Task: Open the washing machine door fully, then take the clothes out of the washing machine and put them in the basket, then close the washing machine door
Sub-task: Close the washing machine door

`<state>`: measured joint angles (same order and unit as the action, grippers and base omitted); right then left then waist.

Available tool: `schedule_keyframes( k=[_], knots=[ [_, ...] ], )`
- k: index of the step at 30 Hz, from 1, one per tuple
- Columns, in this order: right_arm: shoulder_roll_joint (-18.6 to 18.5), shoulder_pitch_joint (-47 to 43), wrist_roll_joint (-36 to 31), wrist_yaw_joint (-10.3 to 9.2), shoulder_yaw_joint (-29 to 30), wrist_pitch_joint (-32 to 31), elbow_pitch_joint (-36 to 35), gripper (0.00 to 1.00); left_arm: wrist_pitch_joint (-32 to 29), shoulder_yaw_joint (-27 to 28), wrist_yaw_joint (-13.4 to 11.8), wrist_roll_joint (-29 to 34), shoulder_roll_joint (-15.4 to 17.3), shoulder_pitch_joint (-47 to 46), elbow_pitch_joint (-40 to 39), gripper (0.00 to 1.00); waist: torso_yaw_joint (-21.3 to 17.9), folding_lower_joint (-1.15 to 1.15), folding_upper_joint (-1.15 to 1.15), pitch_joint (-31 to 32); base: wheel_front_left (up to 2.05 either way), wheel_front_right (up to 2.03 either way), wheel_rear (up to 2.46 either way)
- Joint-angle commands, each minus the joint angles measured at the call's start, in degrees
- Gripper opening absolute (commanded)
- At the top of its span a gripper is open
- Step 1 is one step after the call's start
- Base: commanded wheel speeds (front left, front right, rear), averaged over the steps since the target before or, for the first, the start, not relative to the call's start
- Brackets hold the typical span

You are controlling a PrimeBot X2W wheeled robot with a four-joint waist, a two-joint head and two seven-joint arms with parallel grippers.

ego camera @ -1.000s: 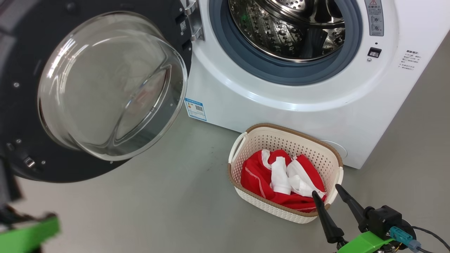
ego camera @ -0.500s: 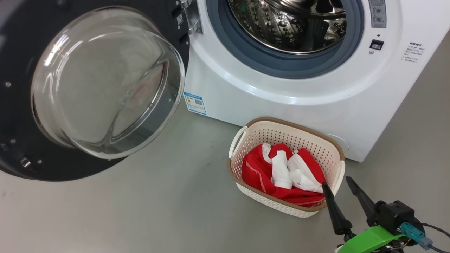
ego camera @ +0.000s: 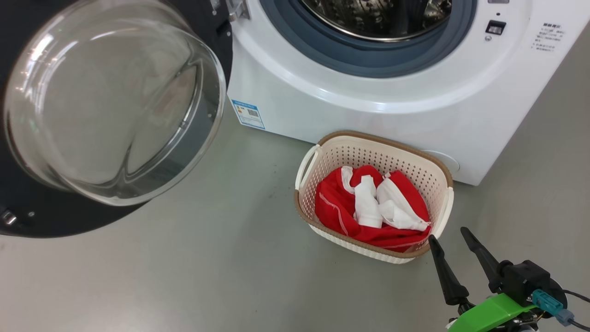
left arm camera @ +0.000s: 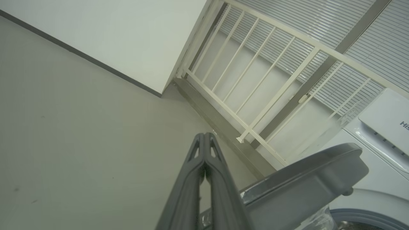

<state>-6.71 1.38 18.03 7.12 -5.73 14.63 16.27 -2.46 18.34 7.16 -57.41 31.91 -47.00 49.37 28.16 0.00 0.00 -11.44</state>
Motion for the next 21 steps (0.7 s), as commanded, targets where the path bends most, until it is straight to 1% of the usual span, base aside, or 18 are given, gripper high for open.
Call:
schedule_keyframes(
  k=[1,5,10,14,21],
  knots=[
    [-0.4,1.8,-0.4,0.36,-1.2,0.4,-1.7,1.00,-3.0,0.1,0.3,-1.8,5.2,-0.7,-0.2,0.00,-0.5,0.00,0.00,-0.9,0.00,0.00,0.00],
    [-0.6,2.1,-0.6,0.36,-1.5,0.4,-1.7,1.00,-9.2,-1.5,0.3,-6.4,6.7,0.4,0.4,0.00,-0.9,0.00,0.00,-1.4,0.00,0.00,0.00],
    [-0.2,2.5,-0.7,0.36,-1.6,0.4,-1.7,1.00,-17.1,-3.7,0.3,-10.1,8.3,2.2,1.2,0.00,-1.4,0.00,0.00,-1.7,0.00,0.00,0.00],
    [0.1,2.5,-0.7,0.36,-1.8,0.4,-1.7,1.00,-20.3,-5.0,0.3,-11.8,9.1,3.1,1.2,0.00,-1.7,0.00,0.00,-1.4,0.00,0.00,0.00],
    [0.1,2.2,-0.8,0.36,-1.7,0.4,-1.8,1.00,-25.4,-7.7,0.3,-15.2,8.8,5.2,-1.9,0.00,-2.0,0.00,0.00,-0.4,0.00,0.00,0.00]
  ],
)
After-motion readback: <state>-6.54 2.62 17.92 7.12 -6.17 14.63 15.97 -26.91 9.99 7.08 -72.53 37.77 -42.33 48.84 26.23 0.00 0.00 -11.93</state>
